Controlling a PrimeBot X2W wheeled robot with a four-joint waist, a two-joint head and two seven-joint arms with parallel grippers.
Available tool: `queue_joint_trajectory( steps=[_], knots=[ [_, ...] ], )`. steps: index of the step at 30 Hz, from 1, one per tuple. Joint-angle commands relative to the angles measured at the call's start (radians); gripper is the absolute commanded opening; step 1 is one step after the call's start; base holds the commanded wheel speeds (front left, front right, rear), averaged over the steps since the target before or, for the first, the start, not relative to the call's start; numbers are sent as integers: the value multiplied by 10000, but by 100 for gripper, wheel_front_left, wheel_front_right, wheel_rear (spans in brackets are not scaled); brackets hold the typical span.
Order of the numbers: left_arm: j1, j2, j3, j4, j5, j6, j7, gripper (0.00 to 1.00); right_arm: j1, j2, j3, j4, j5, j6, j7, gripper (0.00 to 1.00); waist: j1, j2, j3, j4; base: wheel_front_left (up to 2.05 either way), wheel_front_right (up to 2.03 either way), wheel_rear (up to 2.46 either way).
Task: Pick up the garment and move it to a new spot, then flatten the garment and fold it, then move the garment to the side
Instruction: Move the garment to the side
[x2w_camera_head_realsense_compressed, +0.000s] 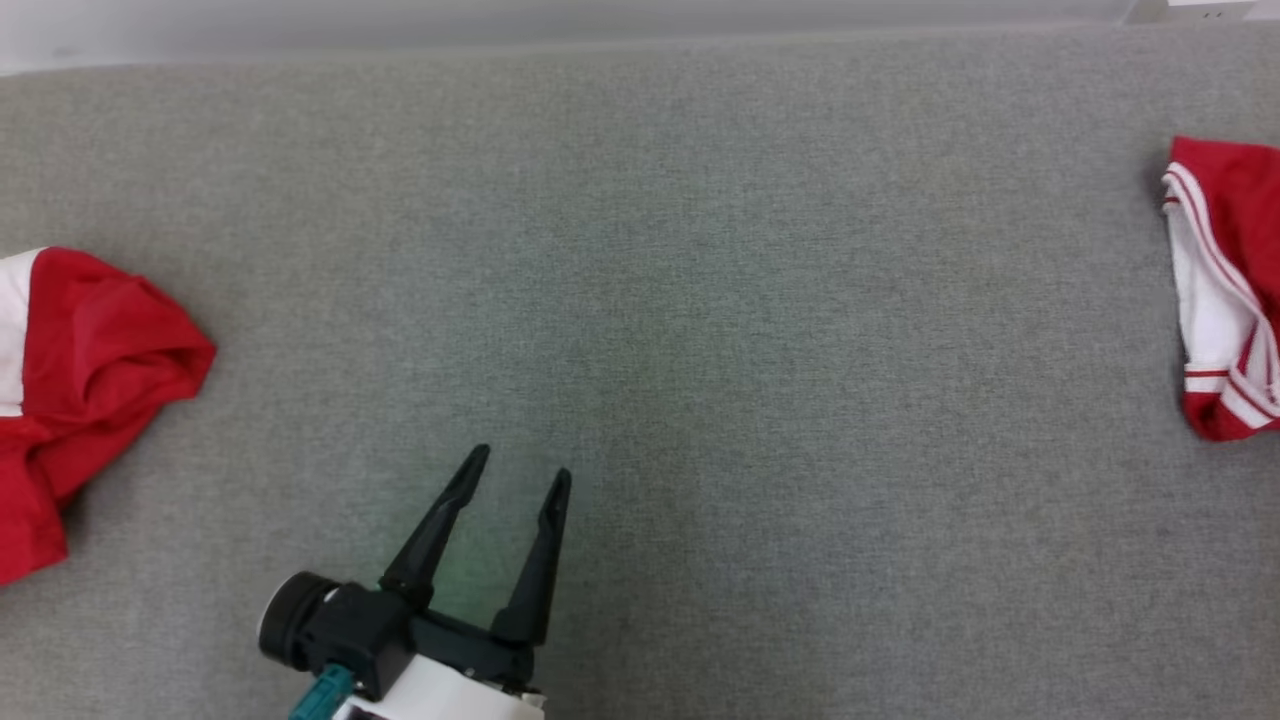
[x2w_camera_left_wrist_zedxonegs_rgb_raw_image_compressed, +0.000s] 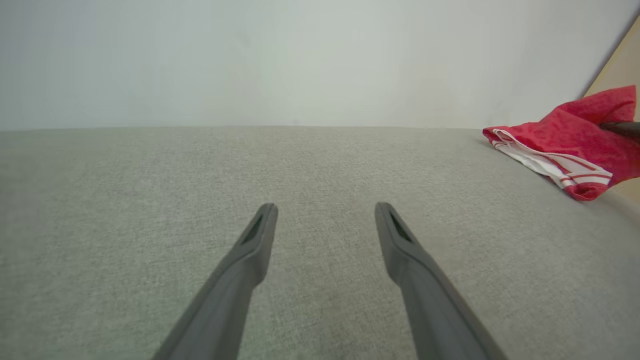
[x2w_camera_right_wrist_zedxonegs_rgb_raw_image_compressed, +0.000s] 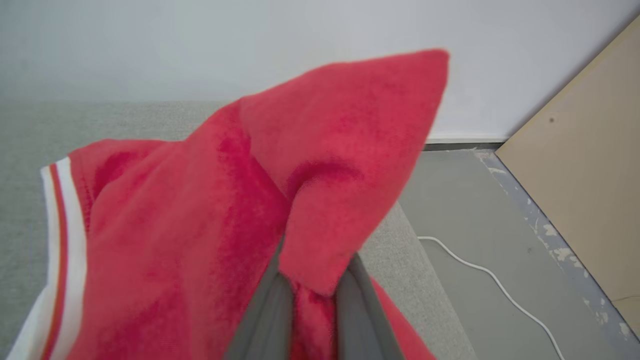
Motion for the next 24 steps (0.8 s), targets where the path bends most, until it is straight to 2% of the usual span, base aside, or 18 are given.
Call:
queue_joint_trajectory(
  steps=[1, 7, 11, 17, 24],
  knots=[
    [90, 51, 59, -15, -66, -48, 0, 100, -350, -32, -212, 397, -523, -26, -335, 100, -3, -1, 42, 63, 0, 0, 0],
    [399, 20, 244, 85, -146, -44, 0, 100, -940, -11, -1234, 1579, -2508, -26, -2139, 100, -3, -1, -355, 36, 0, 0, 0],
    [650, -11, 371, 134, -253, 1, 0, 100, -515, 565, -1710, 1252, -3438, -26, -2560, 100, -3, -1, -970, -42, 0, 0, 0],
    [1211, -28, 371, 281, -469, 227, 0, 100, 1117, 1466, -1830, -837, -4099, -26, -2612, 100, -3, -1, -2150, -96, 0, 0, 0],
    [1999, -32, 415, 459, -755, 648, 0, 100, 4253, 2260, -1811, -3899, -3834, -26, -2604, 100, -3, -1, -3420, 163, 0, 0, 0]
  ],
)
